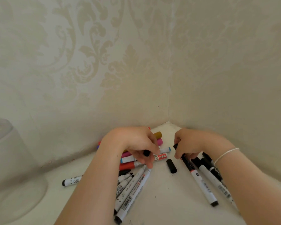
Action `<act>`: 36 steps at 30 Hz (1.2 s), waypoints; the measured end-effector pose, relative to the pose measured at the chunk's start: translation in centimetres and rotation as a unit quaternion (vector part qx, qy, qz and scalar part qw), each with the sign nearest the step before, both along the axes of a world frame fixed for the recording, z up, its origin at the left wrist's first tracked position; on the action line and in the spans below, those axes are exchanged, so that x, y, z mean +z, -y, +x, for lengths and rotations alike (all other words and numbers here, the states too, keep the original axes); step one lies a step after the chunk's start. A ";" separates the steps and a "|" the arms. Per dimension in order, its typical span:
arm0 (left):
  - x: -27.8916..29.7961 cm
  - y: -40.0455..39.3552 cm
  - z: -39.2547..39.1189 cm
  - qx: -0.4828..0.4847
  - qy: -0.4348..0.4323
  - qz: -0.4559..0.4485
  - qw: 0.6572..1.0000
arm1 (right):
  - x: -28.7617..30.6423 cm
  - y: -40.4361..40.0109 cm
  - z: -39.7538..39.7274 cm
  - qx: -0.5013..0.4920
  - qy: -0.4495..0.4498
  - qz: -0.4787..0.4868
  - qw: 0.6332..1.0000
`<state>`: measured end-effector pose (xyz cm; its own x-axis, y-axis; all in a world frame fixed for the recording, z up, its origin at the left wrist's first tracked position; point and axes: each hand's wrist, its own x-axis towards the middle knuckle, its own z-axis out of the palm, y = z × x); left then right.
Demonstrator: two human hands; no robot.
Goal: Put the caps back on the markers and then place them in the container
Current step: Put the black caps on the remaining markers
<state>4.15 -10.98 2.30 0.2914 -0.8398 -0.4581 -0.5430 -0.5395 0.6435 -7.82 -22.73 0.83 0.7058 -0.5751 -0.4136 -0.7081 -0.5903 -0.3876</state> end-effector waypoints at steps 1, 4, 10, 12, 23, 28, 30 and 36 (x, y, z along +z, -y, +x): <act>-0.1 0.1 -0.1 -0.007 0.013 0.001 1.000 | -0.2 -0.1 0.1 0.011 -0.023 -0.038 0.999; -0.5 0.7 -0.9 -0.013 0.023 0.014 1.000 | -0.5 -0.2 0.2 0.034 -0.083 -0.120 0.989; -1.5 1.9 -2.3 -0.043 0.004 0.057 0.997 | -0.2 -0.7 0.7 0.072 -0.045 -0.091 0.992; -1.3 1.8 -2.1 -0.039 0.008 0.049 0.998 | -0.2 -1.2 0.8 0.079 -0.034 -0.042 0.995; 1.8 -3.8 3.2 0.107 0.094 0.016 0.990 | -0.7 -2.5 1.0 0.091 -0.123 -0.163 0.975; 1.0 -5.8 3.5 0.108 0.157 -0.003 0.982 | -0.5 -2.7 1.2 0.073 -0.070 -0.179 0.979; 0.2 -6.8 3.4 0.096 0.181 -0.009 0.979 | -0.1 -2.9 1.3 0.076 -0.013 -0.174 0.982; -2.6 -10.6 2.8 0.109 0.262 -0.062 0.957 | 0.9 -4.6 1.8 0.084 0.203 -0.078 0.973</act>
